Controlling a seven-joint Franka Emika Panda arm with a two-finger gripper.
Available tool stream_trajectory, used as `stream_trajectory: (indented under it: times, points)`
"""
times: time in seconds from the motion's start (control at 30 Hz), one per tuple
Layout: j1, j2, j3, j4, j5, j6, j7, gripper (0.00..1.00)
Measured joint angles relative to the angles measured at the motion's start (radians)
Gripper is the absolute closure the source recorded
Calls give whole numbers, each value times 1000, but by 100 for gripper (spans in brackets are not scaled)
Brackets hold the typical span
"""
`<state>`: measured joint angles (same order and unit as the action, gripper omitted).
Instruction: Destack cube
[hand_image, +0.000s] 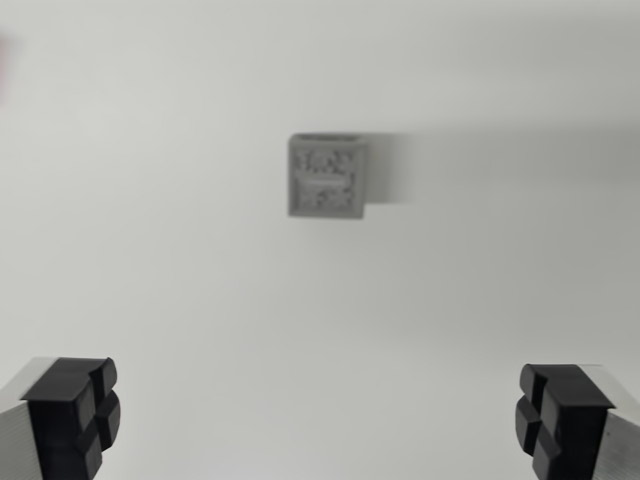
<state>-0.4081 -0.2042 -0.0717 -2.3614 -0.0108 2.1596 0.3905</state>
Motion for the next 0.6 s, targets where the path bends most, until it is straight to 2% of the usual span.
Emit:
stream_trajectory:
  times: [0.6]
  points:
    - [0,-6,0,7,0,-13,0,0]
